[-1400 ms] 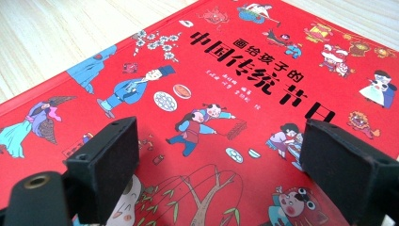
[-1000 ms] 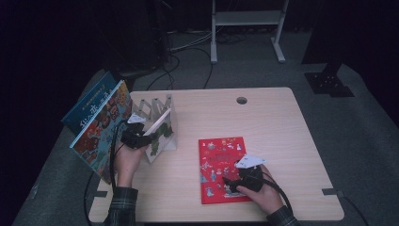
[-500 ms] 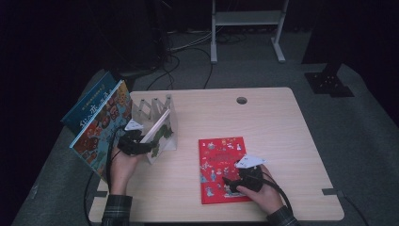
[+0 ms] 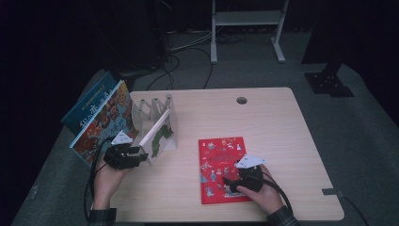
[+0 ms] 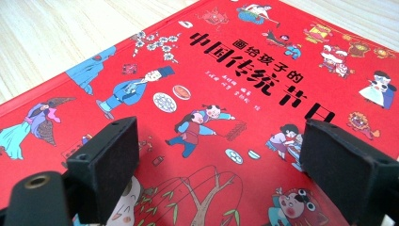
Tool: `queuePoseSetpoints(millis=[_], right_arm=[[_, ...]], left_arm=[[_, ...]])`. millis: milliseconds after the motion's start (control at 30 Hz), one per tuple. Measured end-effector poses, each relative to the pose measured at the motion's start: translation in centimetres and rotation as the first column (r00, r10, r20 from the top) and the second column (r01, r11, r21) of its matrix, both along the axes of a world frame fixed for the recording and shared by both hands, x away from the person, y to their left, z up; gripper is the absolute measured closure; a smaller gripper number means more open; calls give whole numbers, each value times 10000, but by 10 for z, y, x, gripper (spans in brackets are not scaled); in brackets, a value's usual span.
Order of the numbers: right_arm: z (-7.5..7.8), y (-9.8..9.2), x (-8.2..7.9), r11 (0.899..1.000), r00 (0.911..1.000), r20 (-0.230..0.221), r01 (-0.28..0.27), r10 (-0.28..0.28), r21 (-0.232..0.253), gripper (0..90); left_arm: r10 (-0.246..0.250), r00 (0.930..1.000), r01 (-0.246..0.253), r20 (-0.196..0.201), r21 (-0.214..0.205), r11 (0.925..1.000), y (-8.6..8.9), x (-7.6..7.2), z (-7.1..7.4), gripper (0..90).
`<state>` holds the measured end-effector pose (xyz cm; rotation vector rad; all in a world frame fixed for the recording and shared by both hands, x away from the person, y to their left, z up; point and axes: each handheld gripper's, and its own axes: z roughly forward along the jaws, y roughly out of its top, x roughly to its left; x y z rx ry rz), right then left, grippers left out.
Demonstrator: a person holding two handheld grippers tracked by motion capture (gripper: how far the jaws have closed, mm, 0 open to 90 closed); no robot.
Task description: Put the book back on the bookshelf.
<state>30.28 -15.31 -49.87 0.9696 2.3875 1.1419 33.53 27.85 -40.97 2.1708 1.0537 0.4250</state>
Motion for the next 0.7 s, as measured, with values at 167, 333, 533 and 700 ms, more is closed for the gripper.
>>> queuePoseSetpoints(millis=[167,333,533,700], right_arm=[[0,0,0,10000,10000,0,1,-1,3,116],[0,0,0,10000,10000,6,-2,2,6,116],[0,0,0,10000,10000,7,5,-5,7,116],[0,0,0,10000,10000,8,3,-3,6,116]], left_arm=[[-228,9989,227,-420,-7,9997,-1,6,-9,672],[-632,9947,613,-812,-252,9978,-13,8,-15,720],[-921,9928,904,-764,-257,9956,-28,12,-15,707],[-1074,9912,1057,-775,-258,9941,-40,18,-15,697]])
